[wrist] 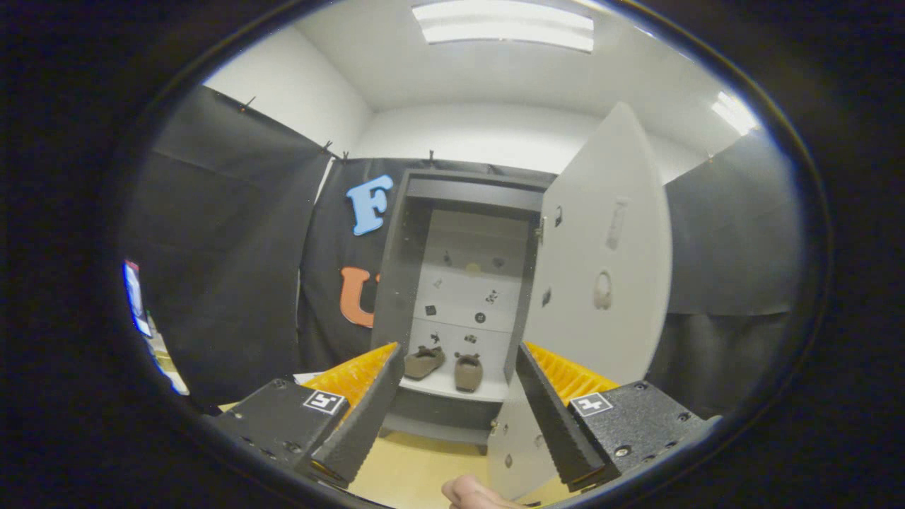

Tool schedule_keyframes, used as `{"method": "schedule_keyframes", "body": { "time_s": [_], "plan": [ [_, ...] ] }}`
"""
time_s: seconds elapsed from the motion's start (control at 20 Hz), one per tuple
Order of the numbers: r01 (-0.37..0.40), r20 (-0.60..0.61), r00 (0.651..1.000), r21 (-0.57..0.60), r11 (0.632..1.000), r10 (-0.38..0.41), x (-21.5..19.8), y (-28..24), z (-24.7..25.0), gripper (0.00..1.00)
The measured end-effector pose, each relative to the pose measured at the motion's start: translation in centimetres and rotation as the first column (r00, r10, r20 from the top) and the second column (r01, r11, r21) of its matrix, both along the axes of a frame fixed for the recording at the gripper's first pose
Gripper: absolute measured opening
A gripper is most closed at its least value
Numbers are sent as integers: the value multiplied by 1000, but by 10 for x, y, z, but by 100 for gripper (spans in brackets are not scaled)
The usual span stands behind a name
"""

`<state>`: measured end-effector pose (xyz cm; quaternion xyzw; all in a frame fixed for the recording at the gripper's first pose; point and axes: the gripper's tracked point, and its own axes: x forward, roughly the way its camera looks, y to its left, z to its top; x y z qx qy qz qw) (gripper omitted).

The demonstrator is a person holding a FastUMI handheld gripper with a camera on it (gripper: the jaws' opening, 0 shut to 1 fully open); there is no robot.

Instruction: Open the shoe cabinet door, grab the shoes and put them into the shoe cabinet, then close the shoe cabinet door.

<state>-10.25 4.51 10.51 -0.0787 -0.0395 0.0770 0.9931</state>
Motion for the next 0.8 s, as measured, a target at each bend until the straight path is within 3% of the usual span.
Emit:
{"method": "schedule_keyframes", "body": {
  "time_s": [0.2, 0.4, 0.6, 0.8],
  "plan": [
    [93, 95, 991, 45, 995, -97, -54, -86, 26, 100],
    [200, 137, 968, 77, 977, -209, -75, -162, 38, 100],
    [253, 48, 965, 93, 963, -258, -59, -216, 14, 100],
    [239, -75, 970, 94, 966, -233, -9, -248, -17, 100]
  ]
}}
